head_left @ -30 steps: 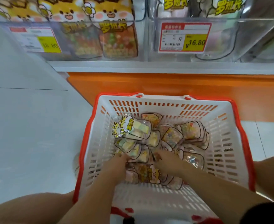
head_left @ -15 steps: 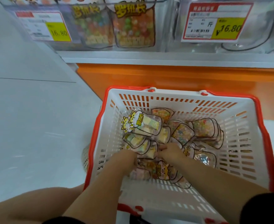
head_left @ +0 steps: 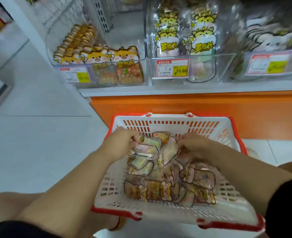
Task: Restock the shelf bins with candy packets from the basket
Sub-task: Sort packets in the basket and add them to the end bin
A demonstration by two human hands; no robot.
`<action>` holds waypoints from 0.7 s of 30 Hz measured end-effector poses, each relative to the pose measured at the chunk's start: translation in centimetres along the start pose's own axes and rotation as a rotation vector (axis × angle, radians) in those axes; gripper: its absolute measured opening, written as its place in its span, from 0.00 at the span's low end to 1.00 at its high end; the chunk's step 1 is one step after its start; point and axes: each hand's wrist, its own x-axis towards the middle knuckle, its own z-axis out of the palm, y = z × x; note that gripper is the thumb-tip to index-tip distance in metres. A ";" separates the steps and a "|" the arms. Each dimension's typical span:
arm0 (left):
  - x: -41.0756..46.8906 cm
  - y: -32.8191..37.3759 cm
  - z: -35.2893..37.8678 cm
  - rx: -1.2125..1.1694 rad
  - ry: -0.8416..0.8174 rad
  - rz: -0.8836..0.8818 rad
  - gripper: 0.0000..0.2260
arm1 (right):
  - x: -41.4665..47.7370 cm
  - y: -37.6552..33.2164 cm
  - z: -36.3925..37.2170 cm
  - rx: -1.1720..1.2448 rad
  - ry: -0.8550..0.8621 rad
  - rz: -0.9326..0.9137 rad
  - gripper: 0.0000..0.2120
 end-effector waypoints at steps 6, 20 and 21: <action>-1.9 4.1 -4.3 0.019 0.267 0.238 0.07 | -9.0 -4.6 -5.7 0.159 0.045 -0.271 0.08; -5.4 7.1 -2.7 -0.356 0.643 0.432 0.13 | -16.1 -6.1 -2.8 0.905 0.237 -0.494 0.31; -5.5 7.2 -2.6 -0.360 0.649 0.444 0.11 | -16.2 -6.1 -2.4 0.886 0.204 -0.507 0.32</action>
